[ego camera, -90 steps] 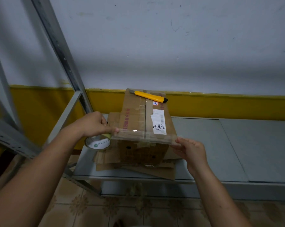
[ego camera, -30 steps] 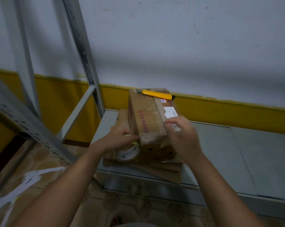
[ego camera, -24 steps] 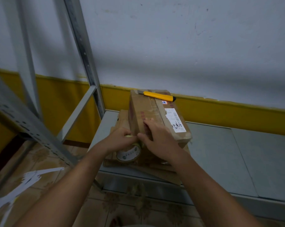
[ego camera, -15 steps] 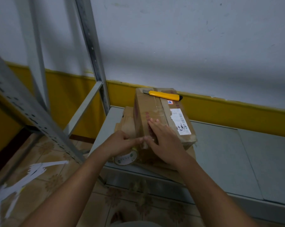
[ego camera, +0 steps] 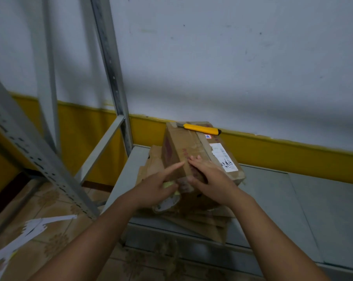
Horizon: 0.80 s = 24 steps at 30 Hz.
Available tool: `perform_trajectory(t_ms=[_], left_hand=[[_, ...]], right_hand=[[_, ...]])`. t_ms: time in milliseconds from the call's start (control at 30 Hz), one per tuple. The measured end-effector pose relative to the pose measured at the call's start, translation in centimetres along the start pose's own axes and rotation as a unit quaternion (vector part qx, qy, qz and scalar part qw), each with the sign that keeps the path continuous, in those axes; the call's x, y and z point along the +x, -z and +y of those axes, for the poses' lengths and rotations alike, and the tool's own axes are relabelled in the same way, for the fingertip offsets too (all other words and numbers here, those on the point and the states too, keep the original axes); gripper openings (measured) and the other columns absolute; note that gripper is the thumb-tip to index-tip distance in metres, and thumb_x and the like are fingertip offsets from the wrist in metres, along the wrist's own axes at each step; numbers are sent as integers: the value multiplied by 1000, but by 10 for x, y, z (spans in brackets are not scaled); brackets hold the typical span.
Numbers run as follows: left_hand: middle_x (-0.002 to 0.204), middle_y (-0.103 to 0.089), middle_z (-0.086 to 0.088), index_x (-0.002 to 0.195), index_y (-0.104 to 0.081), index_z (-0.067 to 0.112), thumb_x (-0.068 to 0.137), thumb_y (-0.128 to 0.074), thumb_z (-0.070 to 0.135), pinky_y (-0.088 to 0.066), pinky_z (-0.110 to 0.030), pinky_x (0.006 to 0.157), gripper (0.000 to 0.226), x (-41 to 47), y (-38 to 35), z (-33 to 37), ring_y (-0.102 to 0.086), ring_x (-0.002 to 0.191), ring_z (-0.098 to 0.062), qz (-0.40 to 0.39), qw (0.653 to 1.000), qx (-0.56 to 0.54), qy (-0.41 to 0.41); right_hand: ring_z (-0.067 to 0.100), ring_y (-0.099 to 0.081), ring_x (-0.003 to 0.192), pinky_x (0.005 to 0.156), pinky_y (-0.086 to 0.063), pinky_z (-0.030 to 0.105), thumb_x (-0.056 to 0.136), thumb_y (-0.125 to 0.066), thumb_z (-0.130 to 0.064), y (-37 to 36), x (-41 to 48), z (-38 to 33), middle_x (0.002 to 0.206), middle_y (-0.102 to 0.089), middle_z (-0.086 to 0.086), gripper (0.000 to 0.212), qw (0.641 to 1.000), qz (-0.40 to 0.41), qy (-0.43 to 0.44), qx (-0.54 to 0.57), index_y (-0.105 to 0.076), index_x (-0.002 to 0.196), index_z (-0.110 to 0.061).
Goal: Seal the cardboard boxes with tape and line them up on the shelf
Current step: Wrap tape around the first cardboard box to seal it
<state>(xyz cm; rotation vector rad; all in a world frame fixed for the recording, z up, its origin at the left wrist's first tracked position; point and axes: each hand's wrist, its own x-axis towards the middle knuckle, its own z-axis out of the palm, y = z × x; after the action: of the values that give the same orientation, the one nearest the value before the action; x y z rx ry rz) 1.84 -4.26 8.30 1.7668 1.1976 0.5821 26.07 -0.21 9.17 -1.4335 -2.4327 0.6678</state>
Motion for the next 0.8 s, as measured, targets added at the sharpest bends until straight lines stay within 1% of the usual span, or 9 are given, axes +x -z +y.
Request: perform_trajectory(t_ms=[67, 133, 233, 367, 467, 533, 600, 733, 800], left_hand=[[162, -42, 21, 153, -22, 70, 107, -58, 32, -53, -35, 108, 70, 3, 0, 2, -50, 140, -2, -28, 1000, 3, 4], [161, -44, 18, 153, -23, 69, 107, -58, 28, -55, -26, 95, 71, 5, 0, -1, -57, 130, 0, -37, 999, -11, 5], [160, -45, 16, 158, -27, 60, 107, -58, 20, -52, -14, 79, 72, 6, 5, -5, -64, 101, 10, -50, 999, -13, 13], [160, -39, 22, 158, -27, 61, 107, -57, 21, -56, -21, 71, 71, 7, 8, -7, -69, 94, 3, -58, 998, -12, 14], [162, -36, 27, 153, -27, 69, 106, -59, 25, -63, -46, 86, 71, 8, 8, -11, -69, 116, -22, -57, 998, -21, 21], [165, -32, 25, 152, -28, 70, 106, -60, 25, -58, -56, 97, 72, 10, 8, -15, -61, 130, -33, -53, 998, -25, 24], [166, -31, 21, 151, -29, 70, 106, -60, 23, -58, -54, 99, 72, 11, 9, -16, -60, 131, -30, -59, 997, -31, 31], [159, -41, 13, 154, -31, 65, 106, -56, 16, -56, -28, 69, 72, 12, 13, -16, -68, 81, -5, -77, 995, -44, 42], [164, -33, 19, 156, -30, 62, 105, -56, 17, -54, -23, 72, 73, 10, 14, -17, -66, 92, 4, -84, 995, -35, 34]], right_hand=[[-4, -28, 148, 119, -30, 29, 93, -65, -61, 11, 2, 3, 159, -39, -24, 64, 998, -31, -23, 41, -46, 151, -43], [-2, -56, 124, 103, -47, 26, 91, -70, -54, 27, 12, 1, 132, -65, -23, 39, 996, -35, -49, 69, -68, 128, -43], [5, -67, 96, 84, -52, 29, 95, -69, -36, 50, 49, 3, 100, -73, -13, 16, 992, 59, -70, 83, -76, 106, -28], [26, -57, 126, 102, -46, 37, 95, -62, -20, 65, 119, 15, 131, -65, 5, 37, 983, 145, -112, -9, -63, 132, -19], [32, -40, 141, 111, -35, 51, 96, -55, -20, 69, 159, 24, 149, -48, 9, 53, 976, 62, -167, -128, -46, 149, -22], [36, -44, 134, 110, -32, 56, 98, -50, -24, 67, 175, 30, 143, -50, 12, 43, 967, -2, -198, -159, -49, 141, -19], [38, -49, 125, 107, -33, 59, 101, -46, -28, 63, 181, 35, 133, -53, 14, 32, 964, -14, -190, -186, -55, 129, -17], [40, -49, 116, 100, -39, 56, 105, -42, -24, 58, 174, 33, 124, -49, 17, 28, 948, 27, -151, -278, -59, 122, -9], [40, -54, 106, 93, -44, 50, 106, -40, -23, 59, 163, 23, 115, -50, 16, 27, 958, 40, -142, -245, -59, 114, -7]])
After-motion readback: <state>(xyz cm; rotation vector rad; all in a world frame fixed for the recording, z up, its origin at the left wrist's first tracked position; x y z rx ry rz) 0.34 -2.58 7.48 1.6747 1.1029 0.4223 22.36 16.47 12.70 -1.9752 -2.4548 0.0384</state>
